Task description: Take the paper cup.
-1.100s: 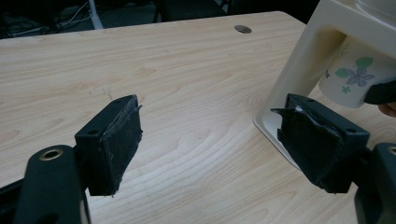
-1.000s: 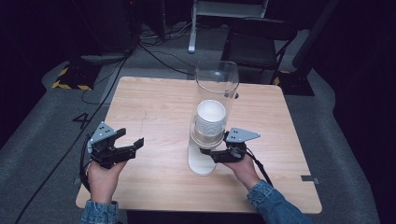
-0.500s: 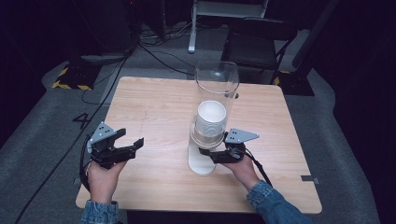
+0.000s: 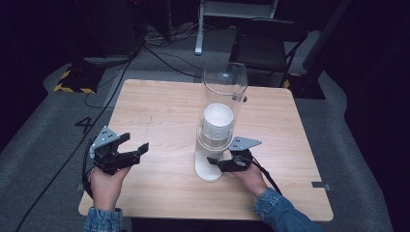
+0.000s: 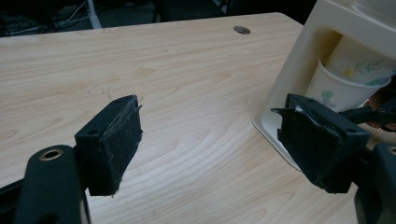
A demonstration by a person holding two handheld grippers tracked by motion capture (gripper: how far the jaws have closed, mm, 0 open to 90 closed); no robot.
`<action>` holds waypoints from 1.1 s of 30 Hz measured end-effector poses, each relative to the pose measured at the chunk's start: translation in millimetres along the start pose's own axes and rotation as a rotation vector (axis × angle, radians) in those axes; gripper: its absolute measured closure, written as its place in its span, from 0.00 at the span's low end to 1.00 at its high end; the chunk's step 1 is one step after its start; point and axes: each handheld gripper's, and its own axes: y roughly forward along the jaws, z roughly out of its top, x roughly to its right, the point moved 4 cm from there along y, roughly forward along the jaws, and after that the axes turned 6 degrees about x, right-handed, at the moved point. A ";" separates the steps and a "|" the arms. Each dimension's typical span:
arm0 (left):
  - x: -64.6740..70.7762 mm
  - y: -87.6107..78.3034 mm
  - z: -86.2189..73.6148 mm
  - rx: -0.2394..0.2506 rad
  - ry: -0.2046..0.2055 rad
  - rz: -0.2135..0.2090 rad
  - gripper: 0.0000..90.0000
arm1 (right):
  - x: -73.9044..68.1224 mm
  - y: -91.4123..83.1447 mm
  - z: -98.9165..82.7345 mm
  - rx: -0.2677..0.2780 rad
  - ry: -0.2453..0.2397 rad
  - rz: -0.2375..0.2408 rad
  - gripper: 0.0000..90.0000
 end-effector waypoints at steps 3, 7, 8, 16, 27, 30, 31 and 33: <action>-2.2 0.5 -1.3 -0.003 -0.007 0.002 0.24 | -0.9 -1.4 2.4 0.001 -0.003 0.006 0.40; -1.7 1.9 -2.1 -0.006 -0.013 -0.003 0.24 | -0.2 -1.6 -2.2 -0.033 0.010 0.006 0.39; -1.7 1.9 -1.8 -0.006 -0.013 -0.006 0.24 | -0.4 -1.9 -2.8 -0.040 0.011 0.004 0.39; -1.8 9.6 0.4 -0.007 -0.014 -0.018 0.24 | 0.6 -4.3 -11.1 -0.091 0.018 0.011 0.39; 0.6 25.9 6.1 -0.006 -0.015 -0.052 0.24 | -0.8 -18.6 -15.9 -0.148 -0.015 -0.008 0.39; 1.0 29.5 7.1 -0.009 -0.013 -0.058 0.24 | -0.9 -24.6 -17.5 -0.162 -0.017 -0.017 0.39; 1.4 33.2 8.6 -0.012 -0.012 -0.063 0.24 | -0.4 -27.1 -18.0 -0.167 -0.019 -0.022 0.39; 1.9 35.8 9.7 -0.013 -0.011 -0.067 0.24 | 0.8 -30.3 -19.4 -0.176 -0.017 -0.027 0.39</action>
